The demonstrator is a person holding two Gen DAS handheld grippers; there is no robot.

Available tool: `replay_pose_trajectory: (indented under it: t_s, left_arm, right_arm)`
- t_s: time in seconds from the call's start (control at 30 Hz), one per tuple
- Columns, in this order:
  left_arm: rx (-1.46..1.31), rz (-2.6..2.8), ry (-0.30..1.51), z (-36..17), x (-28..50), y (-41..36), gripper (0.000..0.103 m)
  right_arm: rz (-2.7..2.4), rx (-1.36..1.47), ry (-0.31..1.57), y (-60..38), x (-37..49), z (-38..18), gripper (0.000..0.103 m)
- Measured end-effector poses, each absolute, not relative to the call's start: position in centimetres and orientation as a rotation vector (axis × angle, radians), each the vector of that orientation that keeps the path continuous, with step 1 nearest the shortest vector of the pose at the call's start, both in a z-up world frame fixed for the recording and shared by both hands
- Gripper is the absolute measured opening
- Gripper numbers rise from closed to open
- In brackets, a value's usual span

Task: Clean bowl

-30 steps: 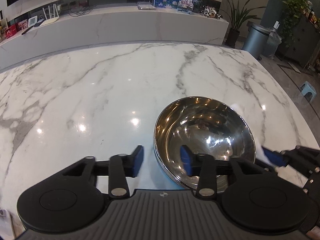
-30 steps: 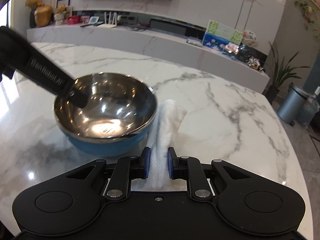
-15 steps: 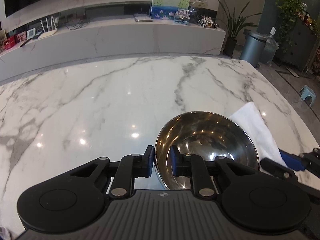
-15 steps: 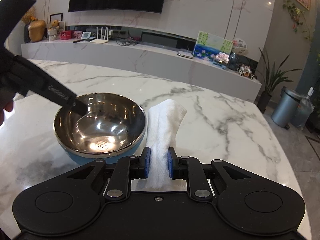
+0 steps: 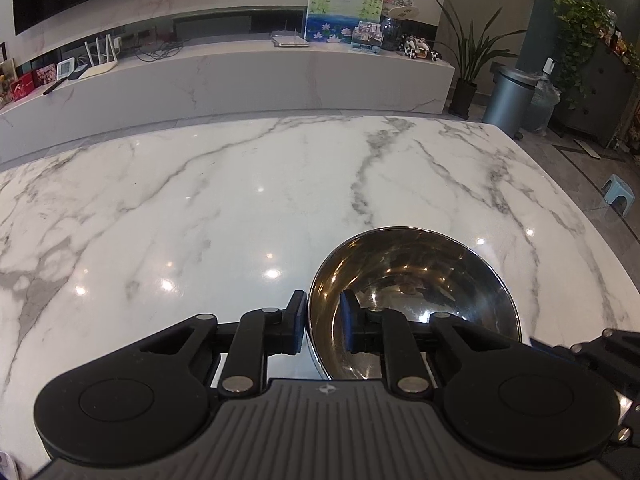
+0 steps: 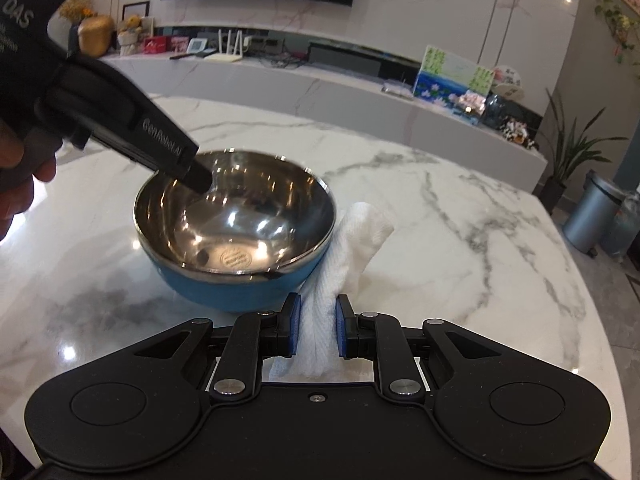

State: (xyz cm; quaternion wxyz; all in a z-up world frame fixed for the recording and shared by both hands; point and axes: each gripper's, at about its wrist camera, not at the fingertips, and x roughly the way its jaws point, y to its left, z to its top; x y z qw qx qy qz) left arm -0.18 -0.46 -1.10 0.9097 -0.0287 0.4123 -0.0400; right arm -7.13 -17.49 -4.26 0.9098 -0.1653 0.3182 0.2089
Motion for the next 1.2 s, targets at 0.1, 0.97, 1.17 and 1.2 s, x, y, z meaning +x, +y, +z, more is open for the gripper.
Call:
replay_pose_trajectory:
  t_s: [0.1,0.97,1.17,1.2]
  left_arm:
    - [-0.066,-0.077,0.869,-1.2,-0.2,-0.4,0.019]
    - [-0.065,-0.109,0.928,-1.7,-1.5,-0.6,0.022]
    - [-0.039,-0.095,0.902,-1.7,-0.8,-0.7,0.016]
    - [-0.036,-0.093,0.898,-1.7,-0.7,-0.8,0.016]
  right_arm:
    - [0.441,-0.350,0.686,-17.3,-6.8,-4.8,0.016]
    - [0.410,-0.335,0.686,-18.0,-6.4,-5.9,0.016]
    - [0.371,-0.278,0.606,-19.4,-6.9,-4.1,0.016]
    - [0.373,-0.273,0.595,-19.5,-7.1,-3.9,0.016]
